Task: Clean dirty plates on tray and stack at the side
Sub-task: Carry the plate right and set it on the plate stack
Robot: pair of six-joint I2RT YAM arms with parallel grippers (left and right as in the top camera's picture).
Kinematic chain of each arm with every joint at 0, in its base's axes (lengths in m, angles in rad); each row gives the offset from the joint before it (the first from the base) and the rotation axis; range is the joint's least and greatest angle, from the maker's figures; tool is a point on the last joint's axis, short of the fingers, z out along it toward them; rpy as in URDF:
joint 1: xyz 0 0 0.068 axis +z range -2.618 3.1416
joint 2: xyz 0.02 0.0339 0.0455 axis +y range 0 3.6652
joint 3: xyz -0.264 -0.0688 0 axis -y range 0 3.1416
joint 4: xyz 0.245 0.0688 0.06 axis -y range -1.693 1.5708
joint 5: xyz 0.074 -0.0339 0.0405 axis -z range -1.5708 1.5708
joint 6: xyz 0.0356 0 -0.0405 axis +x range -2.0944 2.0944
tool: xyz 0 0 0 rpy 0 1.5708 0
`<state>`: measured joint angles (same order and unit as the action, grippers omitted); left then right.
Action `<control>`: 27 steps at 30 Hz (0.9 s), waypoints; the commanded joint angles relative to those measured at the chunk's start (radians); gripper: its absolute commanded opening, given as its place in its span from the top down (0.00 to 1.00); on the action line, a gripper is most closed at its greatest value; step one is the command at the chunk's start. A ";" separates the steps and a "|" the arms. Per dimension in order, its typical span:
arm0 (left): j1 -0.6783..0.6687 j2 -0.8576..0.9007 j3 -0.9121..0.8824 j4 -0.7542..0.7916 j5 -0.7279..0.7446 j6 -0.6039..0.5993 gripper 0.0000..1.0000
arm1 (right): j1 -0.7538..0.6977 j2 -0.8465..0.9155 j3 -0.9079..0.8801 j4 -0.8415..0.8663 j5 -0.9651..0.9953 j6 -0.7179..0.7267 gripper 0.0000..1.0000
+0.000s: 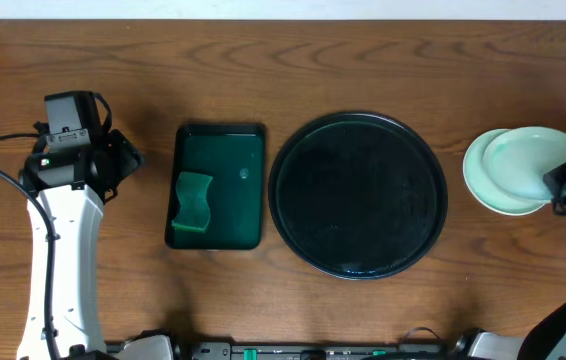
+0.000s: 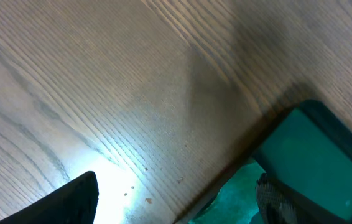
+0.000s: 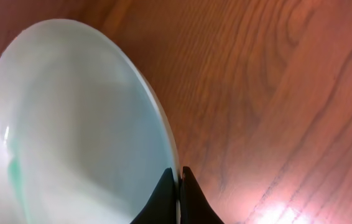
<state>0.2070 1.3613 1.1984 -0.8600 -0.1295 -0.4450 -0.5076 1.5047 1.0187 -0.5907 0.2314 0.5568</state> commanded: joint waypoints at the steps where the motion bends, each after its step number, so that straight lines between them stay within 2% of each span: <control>1: 0.004 -0.002 0.015 -0.003 0.002 -0.005 0.19 | -0.002 -0.012 -0.031 0.046 -0.040 0.027 0.99; 10: 0.004 -0.002 0.015 -0.003 0.002 -0.005 0.19 | -0.001 -0.012 -0.069 0.073 -0.111 0.079 0.97; 15: 0.004 -0.002 0.015 -0.003 0.002 -0.005 0.19 | -0.001 -0.012 -0.069 0.079 -0.137 0.054 0.80; 19: 0.004 -0.002 0.015 -0.003 0.002 -0.005 0.19 | -0.001 -0.012 -0.069 0.082 -0.160 0.001 0.53; 21: 0.004 -0.002 0.015 -0.003 0.002 -0.005 0.19 | -0.001 -0.012 -0.069 0.082 -0.187 -0.034 0.53; 22: 0.004 -0.002 0.015 -0.003 0.002 -0.005 0.19 | 0.003 -0.012 -0.069 0.086 -0.234 -0.074 0.57; 24: 0.004 -0.002 0.015 -0.003 0.002 -0.005 0.19 | 0.027 -0.012 -0.069 0.107 -0.336 -0.151 0.58; 27: 0.004 -0.002 0.015 -0.003 0.002 -0.005 0.19 | 0.108 -0.012 -0.069 0.142 -0.398 -0.258 0.57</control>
<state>0.2070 1.3613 1.1984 -0.8608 -0.1295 -0.4450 -0.4675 1.5047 0.9569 -0.4618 -0.0696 0.4267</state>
